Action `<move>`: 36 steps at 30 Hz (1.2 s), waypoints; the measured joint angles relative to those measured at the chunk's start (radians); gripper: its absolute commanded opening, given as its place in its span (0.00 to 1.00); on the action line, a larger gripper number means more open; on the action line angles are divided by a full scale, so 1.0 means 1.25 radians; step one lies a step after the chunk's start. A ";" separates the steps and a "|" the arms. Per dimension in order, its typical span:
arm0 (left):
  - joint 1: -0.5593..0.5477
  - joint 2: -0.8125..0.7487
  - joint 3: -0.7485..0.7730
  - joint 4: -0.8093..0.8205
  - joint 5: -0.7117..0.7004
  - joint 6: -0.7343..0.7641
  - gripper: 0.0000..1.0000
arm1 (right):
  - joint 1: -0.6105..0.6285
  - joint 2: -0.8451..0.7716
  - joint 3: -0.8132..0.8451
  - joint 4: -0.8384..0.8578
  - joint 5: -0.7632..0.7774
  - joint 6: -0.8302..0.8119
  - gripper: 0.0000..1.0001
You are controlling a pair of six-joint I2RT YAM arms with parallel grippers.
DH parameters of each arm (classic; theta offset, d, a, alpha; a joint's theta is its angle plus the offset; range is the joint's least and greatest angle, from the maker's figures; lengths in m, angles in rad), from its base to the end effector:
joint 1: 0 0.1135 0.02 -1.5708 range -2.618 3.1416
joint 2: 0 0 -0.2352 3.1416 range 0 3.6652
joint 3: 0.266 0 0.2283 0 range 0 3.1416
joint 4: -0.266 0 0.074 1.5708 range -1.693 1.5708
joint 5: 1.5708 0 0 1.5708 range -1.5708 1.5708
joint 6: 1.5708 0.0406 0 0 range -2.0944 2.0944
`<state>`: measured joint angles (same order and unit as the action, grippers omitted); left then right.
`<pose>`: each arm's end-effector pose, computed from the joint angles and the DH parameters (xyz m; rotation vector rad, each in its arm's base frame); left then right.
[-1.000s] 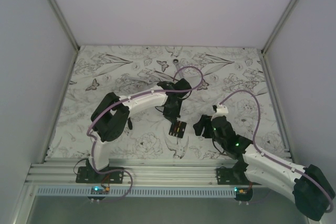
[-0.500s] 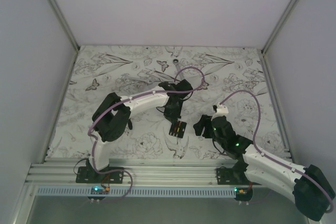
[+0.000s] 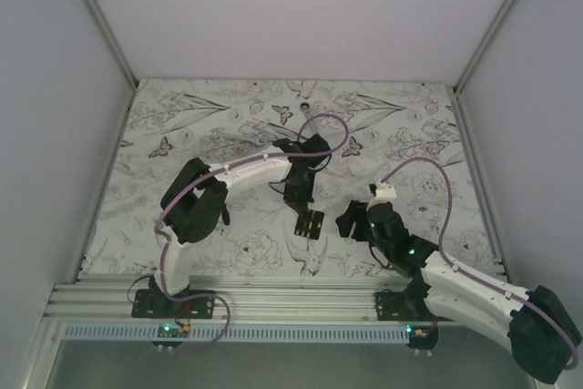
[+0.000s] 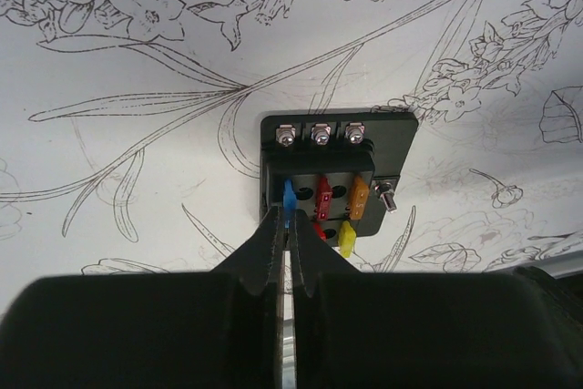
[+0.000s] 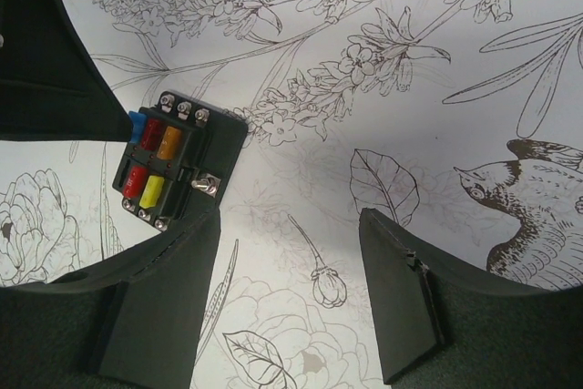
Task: Snap on the fuse box
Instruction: Install the fuse at the fuse box base.
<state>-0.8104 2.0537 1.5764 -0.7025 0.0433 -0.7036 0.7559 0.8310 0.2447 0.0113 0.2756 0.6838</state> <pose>0.2717 -0.2882 0.1680 0.1646 2.8503 -0.4332 0.1335 0.1106 0.1538 0.0851 2.1706 0.5504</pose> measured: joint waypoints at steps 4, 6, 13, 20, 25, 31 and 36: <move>0.013 0.011 0.009 -0.006 0.035 -0.003 0.00 | 0.000 0.001 -0.005 0.000 0.000 0.000 0.69; 0.019 0.018 0.015 -0.011 0.051 -0.003 0.00 | 0.000 0.002 -0.006 0.000 0.000 0.000 0.69; 0.032 0.028 0.016 -0.016 0.079 -0.007 0.00 | 0.000 0.016 -0.006 0.006 -0.001 0.000 0.69; 0.042 0.048 0.032 -0.029 0.105 -0.013 0.00 | 0.000 0.041 -0.007 0.018 -0.012 0.000 0.68; 0.043 0.059 0.046 -0.044 0.109 -0.017 0.00 | 0.000 0.049 -0.007 0.025 -0.018 0.000 0.68; 0.042 0.059 0.043 -0.045 0.110 -0.046 0.00 | 0.000 0.060 -0.007 0.030 -0.021 -0.009 0.67; 0.038 0.035 0.027 -0.027 0.097 -0.059 0.13 | 0.000 0.060 -0.007 0.030 -0.028 -0.015 0.67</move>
<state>-0.7624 2.0979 1.6100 -0.7368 0.1642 -0.7776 0.7555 0.9066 0.2363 0.0490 0.2405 0.6647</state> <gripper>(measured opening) 0.067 0.673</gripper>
